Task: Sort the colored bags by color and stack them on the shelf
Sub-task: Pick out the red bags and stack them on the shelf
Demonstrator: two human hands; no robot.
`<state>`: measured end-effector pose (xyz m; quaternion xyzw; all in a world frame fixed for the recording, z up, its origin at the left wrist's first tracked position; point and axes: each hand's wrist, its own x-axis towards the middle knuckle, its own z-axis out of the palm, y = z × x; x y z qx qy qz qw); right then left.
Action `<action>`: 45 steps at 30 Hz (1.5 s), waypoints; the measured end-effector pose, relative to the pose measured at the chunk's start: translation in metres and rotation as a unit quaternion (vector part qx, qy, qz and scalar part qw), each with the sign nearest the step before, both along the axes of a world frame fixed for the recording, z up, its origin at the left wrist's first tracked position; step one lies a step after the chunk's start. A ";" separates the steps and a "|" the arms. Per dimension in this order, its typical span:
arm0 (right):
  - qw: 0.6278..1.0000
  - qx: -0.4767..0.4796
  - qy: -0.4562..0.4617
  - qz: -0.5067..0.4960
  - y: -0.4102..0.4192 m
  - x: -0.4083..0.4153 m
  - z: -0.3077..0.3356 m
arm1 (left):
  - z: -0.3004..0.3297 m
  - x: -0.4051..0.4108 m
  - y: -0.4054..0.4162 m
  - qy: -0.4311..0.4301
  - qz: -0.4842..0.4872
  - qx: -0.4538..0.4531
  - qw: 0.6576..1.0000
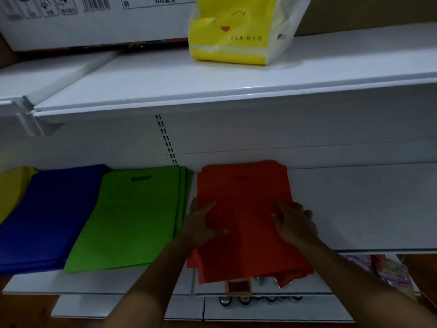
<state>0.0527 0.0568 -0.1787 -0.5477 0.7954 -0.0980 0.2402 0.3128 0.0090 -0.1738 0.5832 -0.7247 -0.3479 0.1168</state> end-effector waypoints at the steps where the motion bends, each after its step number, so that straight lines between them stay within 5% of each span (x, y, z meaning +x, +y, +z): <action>1: 1.000 0.004 0.000 0.004 0.001 0.000 0.000 | 0.004 -0.001 0.002 -0.024 -0.033 0.010 0.999; 5: 1.000 -0.003 -0.008 0.007 0.006 -0.001 0.001 | 0.007 -0.019 0.024 -0.206 -0.170 0.030 0.963; 9: 0.999 -0.011 -0.028 0.028 0.005 0.004 0.003 | 0.001 -0.034 0.046 -0.282 -0.257 -0.004 0.924; 15: 0.996 -0.016 0.008 0.091 0.011 0.006 0.003 | 0.011 -0.011 0.037 -0.264 -0.197 -0.016 0.944; 22: 0.915 0.006 0.088 0.393 0.032 0.018 0.010 | 0.004 -0.012 0.060 -0.275 -0.212 -0.025 0.938; 31: 0.904 0.034 0.163 0.394 0.042 0.019 -0.005 | -0.011 -0.012 0.065 -0.325 -0.238 -0.081 0.912; 37: 0.895 0.012 0.167 0.413 0.046 0.034 -0.004 | -0.011 0.008 0.053 -0.268 -0.187 -0.079 0.942; 42: 0.900 -0.009 0.194 0.390 0.044 0.019 -0.005 | -0.010 -0.002 0.063 -0.247 -0.238 -0.095 0.935; 45: 0.912 -0.012 0.151 0.381 0.050 0.017 -0.002 | -0.013 0.000 0.057 -0.220 -0.149 -0.086 0.960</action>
